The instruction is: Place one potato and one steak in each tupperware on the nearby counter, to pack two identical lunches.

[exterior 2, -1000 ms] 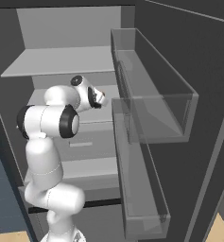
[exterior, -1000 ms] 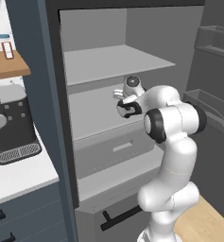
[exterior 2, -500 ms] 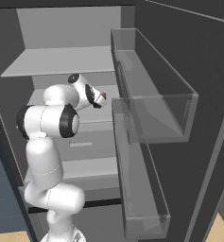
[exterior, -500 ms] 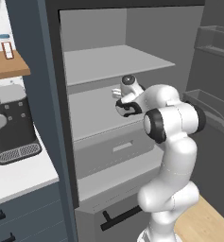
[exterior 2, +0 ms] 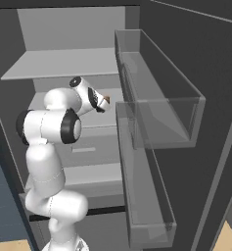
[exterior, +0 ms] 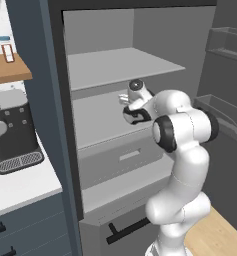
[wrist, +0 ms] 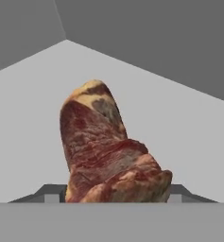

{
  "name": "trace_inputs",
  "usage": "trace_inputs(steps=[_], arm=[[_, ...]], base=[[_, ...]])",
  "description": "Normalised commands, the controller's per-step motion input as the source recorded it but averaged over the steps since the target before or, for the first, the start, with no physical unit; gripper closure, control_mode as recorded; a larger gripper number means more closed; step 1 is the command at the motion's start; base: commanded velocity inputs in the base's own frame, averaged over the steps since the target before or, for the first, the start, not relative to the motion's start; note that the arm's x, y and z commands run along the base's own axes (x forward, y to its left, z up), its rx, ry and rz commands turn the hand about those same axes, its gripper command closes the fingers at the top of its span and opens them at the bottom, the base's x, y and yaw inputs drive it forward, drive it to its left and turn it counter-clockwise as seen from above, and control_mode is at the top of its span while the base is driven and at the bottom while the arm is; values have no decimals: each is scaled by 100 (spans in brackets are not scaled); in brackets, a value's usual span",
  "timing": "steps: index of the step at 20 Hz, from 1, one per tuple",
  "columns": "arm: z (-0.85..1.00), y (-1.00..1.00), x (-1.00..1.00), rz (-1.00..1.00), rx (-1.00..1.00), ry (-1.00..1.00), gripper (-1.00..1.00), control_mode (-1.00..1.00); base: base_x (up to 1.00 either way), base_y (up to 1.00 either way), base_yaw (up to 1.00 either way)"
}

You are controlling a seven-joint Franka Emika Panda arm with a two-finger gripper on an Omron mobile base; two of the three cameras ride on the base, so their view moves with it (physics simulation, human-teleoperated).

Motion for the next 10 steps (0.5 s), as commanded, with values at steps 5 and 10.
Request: trace_inputs(steps=[5, 10], arm=[[0, 0, -32, 0, -1, -15, 100, -100], [2, 3, -37, 0, 0, -13, 100, -100]], base=[[0, 0, 0], [0, 0, 0]])
